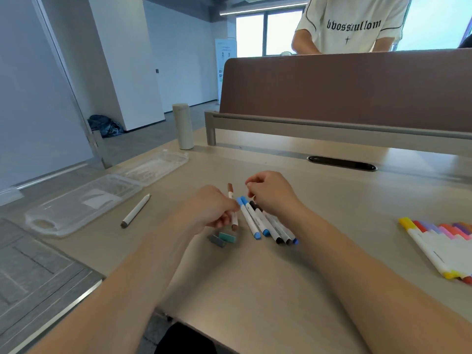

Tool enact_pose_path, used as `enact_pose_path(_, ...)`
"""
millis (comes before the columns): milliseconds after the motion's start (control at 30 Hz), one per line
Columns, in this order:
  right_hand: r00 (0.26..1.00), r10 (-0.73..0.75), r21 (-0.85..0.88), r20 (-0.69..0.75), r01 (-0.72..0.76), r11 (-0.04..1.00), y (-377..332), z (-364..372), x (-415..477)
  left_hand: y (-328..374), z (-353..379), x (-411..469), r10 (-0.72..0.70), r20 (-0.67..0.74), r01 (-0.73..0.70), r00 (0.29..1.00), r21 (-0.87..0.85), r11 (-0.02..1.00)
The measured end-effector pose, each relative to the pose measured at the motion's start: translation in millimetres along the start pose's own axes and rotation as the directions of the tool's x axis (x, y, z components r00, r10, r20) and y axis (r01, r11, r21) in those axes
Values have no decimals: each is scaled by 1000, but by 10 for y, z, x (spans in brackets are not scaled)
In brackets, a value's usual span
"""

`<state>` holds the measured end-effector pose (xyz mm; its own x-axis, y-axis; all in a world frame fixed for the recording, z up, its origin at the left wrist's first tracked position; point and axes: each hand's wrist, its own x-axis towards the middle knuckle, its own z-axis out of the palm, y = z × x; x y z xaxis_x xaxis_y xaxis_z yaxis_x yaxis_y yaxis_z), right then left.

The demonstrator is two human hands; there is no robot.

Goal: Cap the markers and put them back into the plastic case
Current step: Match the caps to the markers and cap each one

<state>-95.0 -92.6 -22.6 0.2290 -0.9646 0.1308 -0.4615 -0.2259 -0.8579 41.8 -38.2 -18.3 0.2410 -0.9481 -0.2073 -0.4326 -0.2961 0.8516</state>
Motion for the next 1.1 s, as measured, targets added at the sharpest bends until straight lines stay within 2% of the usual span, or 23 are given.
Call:
enact_pose_path(100, 1000, -3, 4, -10, 3, 1000, -30, -5, -18, 48, 53, 8, -30, 7, 29, 1000, 62, 998)
enact_pose_path(267, 999, -32, -80, 24, 34, 996, -33, 31, -41, 28, 80, 25, 32, 1, -31, 999, 252, 967)
enact_pose_path(400, 994, -58, -139, 98, 71, 988, -56, 64, -43, -56, 13, 164, 154, -173, -79, 973, 379, 922)
enact_pose_path(467, 986, -73, -201, 147, 102, 974, -69, 79, -58, -103, -22, 225, 190, -272, -47, 943, 457, 888)
enact_pose_path(533, 967, -91, -276, 239, 157, 948, -82, 89, -90, -161, -63, 272, 180, -308, 6, 934, 517, 856)
enact_pose_path(667, 913, -96, -385, 396, 260, 885, -144, 108, -159, -253, -98, 327, 93, -257, 80, 962, 590, 803)
enact_pose_path(867, 850, -33, -488, 526, 333, 807, -205, 114, -237, -291, -117, 339, 155, -225, 36, 962, 666, 745)
enact_pose_path(967, 835, -36, -569, 549, 405, 716, -200, 157, -264, -320, -158, 330, 163, -209, 1, 964, 617, 787)
enact_pose_path(1100, 847, -48, -637, 530, 435, 636, -182, 224, -272, -366, -276, 241, 89, -230, -16, 969, 302, 953)
